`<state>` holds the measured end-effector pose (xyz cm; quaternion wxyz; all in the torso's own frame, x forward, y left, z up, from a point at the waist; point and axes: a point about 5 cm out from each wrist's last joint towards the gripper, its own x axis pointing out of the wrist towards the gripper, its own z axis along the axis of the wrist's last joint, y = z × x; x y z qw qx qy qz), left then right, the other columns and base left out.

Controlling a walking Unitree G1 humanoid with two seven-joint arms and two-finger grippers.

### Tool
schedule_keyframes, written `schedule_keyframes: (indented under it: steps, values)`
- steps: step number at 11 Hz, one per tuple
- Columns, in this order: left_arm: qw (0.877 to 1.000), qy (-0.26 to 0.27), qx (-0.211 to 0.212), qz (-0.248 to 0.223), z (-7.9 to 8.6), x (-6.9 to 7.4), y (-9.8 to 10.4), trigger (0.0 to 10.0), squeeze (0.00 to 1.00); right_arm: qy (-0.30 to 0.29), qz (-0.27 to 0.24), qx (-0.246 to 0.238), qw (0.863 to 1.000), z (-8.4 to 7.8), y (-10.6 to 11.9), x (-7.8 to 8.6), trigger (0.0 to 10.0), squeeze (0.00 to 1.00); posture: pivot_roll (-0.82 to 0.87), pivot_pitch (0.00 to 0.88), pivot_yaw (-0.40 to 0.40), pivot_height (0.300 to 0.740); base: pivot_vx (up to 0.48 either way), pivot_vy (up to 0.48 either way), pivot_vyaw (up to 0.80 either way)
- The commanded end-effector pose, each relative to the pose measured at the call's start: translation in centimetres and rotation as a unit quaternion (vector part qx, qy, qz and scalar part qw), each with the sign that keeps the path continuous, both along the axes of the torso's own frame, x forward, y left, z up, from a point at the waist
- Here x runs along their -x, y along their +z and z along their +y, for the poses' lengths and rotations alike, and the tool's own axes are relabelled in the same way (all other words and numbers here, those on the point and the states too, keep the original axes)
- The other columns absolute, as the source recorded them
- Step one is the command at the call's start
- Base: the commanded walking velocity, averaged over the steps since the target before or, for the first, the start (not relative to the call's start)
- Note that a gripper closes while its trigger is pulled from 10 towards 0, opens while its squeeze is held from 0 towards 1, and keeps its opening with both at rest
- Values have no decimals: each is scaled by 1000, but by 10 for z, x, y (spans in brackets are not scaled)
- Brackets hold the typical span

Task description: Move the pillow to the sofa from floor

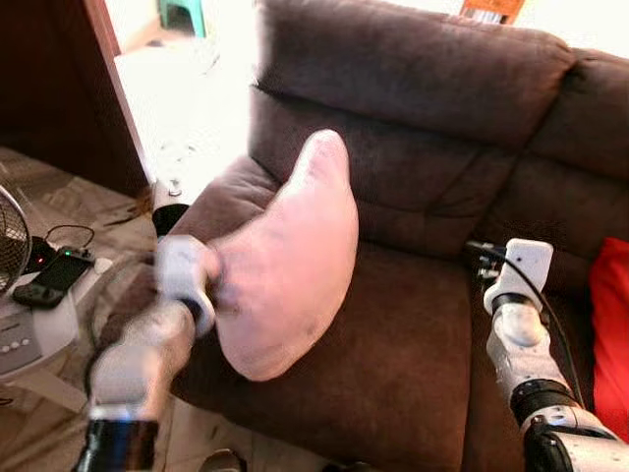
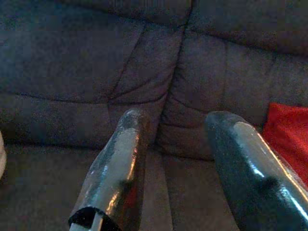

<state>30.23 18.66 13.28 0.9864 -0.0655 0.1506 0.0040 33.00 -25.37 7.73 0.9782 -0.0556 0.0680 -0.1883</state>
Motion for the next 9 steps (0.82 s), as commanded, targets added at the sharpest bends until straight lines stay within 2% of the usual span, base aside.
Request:
schedule_keyframes:
  steps: [1, 2, 4, 6, 7, 9]
  values:
    - [999, 35, 25, -25, 7, -5, 8, 10000, 0, -12, -7, -1, 1000, -5, 2, 2, 10000, 0, 128, 109, -112, 740, 0, 0, 0]
    - [996, 64, 42, -47, 14, -7, 16, 10000, 0, -14, -10, -2, 1000, -5, 2, 2, 10000, 0, 130, 109, -110, 740, 0, 0, 0]
    - [995, 72, 65, -22, 13, -2, 8, 10000, 0, -18, -17, -5, 1000, -5, 3, 3, 10000, 0, 134, 110, -109, 740, 0, 0, 0]
    - [997, 59, 58, 6, 11, 1, -2, 10000, 0, -17, -17, -6, 1000, -4, 2, 4, 10000, 0, 135, 111, -111, 740, 0, 0, 0]
    - [995, 74, 71, 7, 13, 0, -1, 10000, 0, -16, -16, -6, 1000, -4, 2, 4, 10000, 0, 135, 112, -111, 740, 0, 0, 0]
    - [985, 118, 125, 2, 19, 0, 1, 10000, 0, -17, -17, -8, 1000, -4, 2, 5, 10000, 0, 134, 112, -111, 740, 0, 0, 0]
